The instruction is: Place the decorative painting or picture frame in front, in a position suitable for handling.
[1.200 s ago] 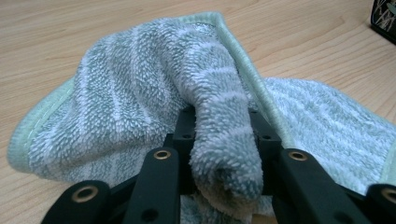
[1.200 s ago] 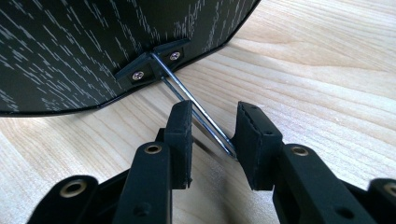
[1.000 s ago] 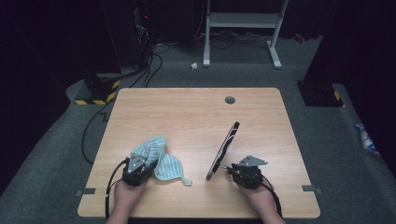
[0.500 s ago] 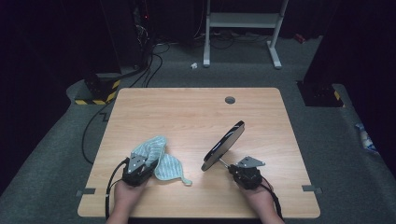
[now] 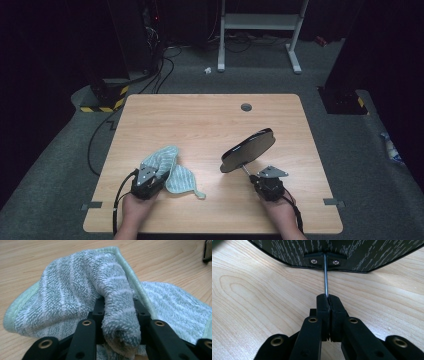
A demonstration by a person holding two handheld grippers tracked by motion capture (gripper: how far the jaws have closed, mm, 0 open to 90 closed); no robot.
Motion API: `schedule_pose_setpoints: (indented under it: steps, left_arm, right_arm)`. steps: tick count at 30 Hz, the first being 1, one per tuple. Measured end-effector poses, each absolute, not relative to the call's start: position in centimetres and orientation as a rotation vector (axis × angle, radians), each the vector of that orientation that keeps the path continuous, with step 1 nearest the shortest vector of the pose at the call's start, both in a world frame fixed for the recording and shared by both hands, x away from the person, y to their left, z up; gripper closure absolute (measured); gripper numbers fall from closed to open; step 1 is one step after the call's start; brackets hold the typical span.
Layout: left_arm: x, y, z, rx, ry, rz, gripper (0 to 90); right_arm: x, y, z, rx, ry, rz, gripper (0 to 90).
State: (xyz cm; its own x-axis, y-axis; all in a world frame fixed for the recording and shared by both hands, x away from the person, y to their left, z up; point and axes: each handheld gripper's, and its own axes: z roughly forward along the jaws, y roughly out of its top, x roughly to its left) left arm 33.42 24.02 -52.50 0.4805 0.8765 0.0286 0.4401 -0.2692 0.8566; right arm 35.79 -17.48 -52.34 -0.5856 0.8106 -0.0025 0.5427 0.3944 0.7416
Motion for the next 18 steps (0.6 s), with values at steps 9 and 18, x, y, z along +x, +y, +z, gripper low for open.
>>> schedule_pose_setpoints:
  steps: [9, 18]
  left_arm:
    - [33.39, 24.0, -52.49, 1.89, 1.093, 0.66, 69.6]
    - [33.23, 24.09, -52.43, 1.877, 1.089, 0.67, 73.2]
  right_arm:
    - [35.72, -17.41, -52.35, 1.155, 2.293, 1.002, 77.9]
    - [35.68, -17.64, -52.35, 1.166, 2.3, 1.019, 79.5]
